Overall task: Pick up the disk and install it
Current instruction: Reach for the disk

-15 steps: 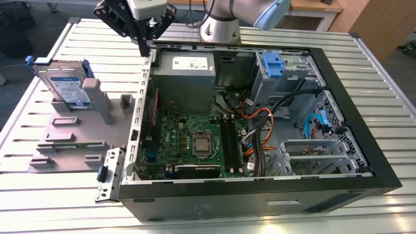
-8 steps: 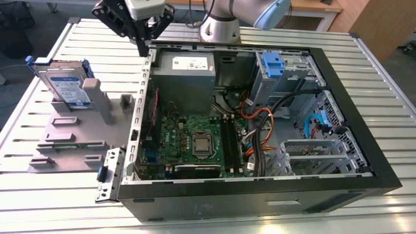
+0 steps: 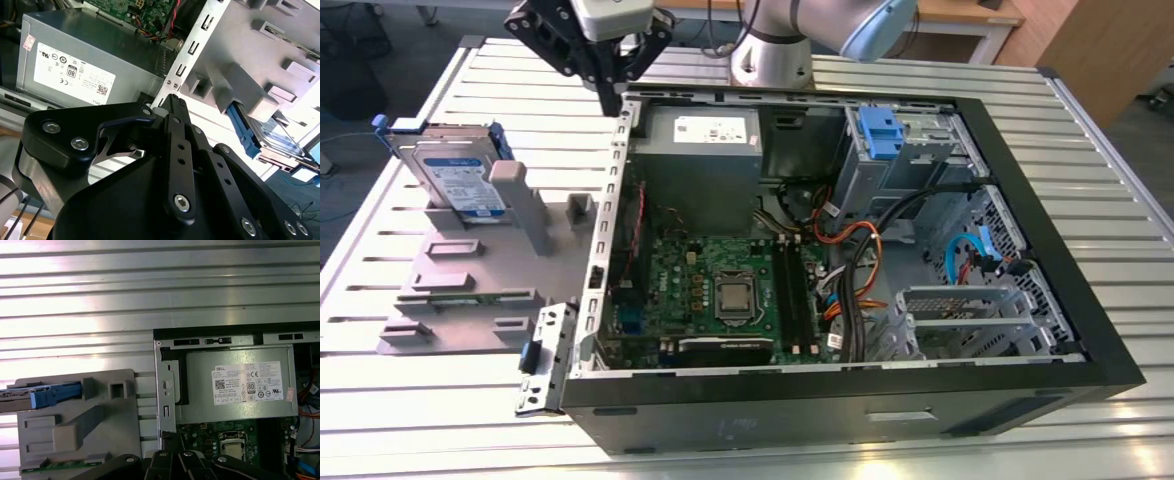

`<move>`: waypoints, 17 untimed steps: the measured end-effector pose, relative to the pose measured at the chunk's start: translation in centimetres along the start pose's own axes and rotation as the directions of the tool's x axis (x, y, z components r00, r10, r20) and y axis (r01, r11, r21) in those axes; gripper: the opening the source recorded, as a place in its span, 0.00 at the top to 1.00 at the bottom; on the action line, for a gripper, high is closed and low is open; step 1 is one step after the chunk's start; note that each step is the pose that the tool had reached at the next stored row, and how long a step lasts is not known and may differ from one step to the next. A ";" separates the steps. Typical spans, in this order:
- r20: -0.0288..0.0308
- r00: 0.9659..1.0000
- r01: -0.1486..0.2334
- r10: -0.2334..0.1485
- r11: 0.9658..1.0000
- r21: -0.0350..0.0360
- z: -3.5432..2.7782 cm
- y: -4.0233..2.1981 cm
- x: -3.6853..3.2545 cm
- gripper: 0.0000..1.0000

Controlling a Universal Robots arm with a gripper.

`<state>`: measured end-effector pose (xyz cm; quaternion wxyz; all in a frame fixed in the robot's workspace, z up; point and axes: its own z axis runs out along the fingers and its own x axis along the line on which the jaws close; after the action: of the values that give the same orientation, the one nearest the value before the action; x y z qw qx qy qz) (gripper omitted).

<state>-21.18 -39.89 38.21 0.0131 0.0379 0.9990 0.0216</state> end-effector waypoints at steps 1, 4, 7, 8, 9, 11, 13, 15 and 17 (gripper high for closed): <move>0.000 1.000 0.000 0.000 1.000 0.000 0.00 0.00 0.03 0.89; 0.000 1.000 0.000 0.000 1.000 0.000 0.01 -0.01 0.14 0.89; 0.000 1.000 0.000 0.000 1.000 0.000 0.02 -0.02 0.23 0.89; 0.000 1.000 0.000 0.000 1.000 0.000 0.02 -0.02 0.26 0.89; 0.000 1.000 0.000 0.000 1.000 0.000 0.02 -0.02 0.30 0.89; 0.000 1.000 0.000 0.000 1.000 0.000 0.02 -0.03 0.36 0.89; 0.000 1.000 0.000 0.000 1.000 0.000 0.02 -0.04 0.43 0.89; 0.000 1.000 0.000 0.000 1.000 0.000 0.03 -0.04 0.49 0.89; 0.000 1.000 0.000 0.000 1.000 0.000 0.04 -0.04 0.55 0.89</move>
<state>-21.73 -39.89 38.16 0.0131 0.0379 0.9990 0.0216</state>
